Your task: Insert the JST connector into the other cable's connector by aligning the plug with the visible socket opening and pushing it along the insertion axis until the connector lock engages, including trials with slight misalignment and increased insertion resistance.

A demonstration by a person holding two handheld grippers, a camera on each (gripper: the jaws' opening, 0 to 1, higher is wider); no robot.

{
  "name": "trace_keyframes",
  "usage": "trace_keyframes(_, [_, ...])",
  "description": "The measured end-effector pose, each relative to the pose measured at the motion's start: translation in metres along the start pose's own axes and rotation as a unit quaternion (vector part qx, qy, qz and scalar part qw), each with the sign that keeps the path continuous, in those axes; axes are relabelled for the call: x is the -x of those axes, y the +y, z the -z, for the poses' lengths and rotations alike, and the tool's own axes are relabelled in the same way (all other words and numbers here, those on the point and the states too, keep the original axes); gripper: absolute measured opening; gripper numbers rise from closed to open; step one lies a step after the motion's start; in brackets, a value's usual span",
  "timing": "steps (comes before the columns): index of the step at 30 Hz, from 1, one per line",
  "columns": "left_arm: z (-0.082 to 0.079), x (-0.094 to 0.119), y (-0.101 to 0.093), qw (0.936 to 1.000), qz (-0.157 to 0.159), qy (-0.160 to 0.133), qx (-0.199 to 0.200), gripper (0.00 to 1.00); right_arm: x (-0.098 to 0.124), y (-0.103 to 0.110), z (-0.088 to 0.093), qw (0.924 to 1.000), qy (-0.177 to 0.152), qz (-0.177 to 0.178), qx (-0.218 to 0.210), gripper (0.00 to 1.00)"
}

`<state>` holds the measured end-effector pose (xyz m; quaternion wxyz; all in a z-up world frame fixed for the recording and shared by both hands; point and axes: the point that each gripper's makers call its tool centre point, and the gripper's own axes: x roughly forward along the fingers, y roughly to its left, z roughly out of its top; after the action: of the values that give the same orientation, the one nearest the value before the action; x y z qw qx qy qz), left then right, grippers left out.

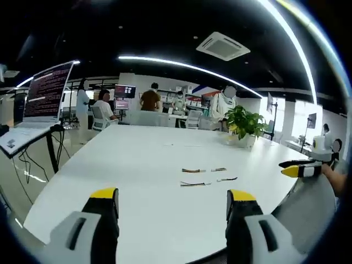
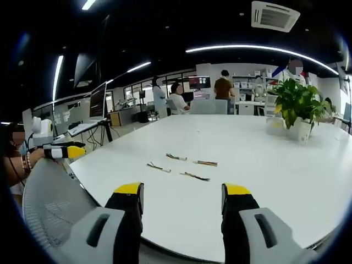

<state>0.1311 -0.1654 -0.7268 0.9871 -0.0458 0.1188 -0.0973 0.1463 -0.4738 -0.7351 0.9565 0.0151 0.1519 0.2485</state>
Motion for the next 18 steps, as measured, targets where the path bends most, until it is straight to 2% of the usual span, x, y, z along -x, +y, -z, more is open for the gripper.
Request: trace_keyframes(18, [0.0036,-0.0014,0.0041,1.0000,0.003,0.002,-0.001,0.78,-0.0006,-0.0001,-0.0007,1.0000,-0.004,0.001,-0.003,0.56])
